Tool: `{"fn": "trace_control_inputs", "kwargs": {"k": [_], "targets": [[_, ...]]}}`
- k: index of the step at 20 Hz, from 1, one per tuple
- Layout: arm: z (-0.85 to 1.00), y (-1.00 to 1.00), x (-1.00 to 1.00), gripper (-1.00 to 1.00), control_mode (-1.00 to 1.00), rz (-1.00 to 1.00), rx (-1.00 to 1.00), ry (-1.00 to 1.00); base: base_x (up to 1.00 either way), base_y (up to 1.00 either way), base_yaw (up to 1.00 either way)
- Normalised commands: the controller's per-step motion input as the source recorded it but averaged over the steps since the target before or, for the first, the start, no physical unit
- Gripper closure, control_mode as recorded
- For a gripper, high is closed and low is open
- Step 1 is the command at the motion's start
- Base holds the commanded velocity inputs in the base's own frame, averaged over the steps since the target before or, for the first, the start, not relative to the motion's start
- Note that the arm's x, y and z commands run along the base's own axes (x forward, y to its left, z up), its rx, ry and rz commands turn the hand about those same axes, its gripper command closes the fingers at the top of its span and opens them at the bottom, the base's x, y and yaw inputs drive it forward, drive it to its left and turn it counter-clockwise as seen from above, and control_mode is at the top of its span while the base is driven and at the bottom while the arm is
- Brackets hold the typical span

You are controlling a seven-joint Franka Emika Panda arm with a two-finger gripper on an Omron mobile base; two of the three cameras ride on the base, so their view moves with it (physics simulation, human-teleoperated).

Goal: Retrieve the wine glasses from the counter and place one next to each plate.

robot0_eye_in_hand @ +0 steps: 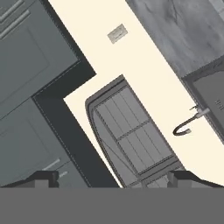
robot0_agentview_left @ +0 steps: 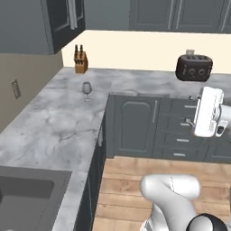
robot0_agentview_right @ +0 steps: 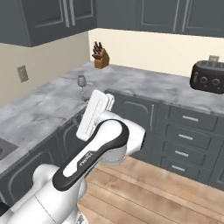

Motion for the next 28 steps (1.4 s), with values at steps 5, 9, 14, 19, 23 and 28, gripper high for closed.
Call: {"fn": "trace_control_inputs", "kwargs": {"k": [5, 9, 14, 19, 23, 28], "targets": [[0.0, 0.0, 0.0, -1.0, 1.0, 0.0, 0.0, 0.0, 1.0, 0.17, 0.13], [0.0, 0.0, 0.0, -1.0, 1.0, 0.0, 0.0, 0.0, 1.0, 0.0, 0.4], [0.0, 0.0, 0.0, -1.0, 1.0, 0.0, 0.0, 0.0, 1.0, -0.07, 0.64], [0.0, 0.0, 0.0, -1.0, 1.0, 0.0, 0.0, 0.0, 1.0, -0.31, 0.56], [0.0, 0.0, 0.0, -1.0, 1.0, 0.0, 0.0, 0.0, 0.94, -0.41, 0.23], [0.0, 0.0, 0.0, -1.0, 1.0, 0.0, 0.0, 0.0, 0.98, -0.37, 0.3]]}}
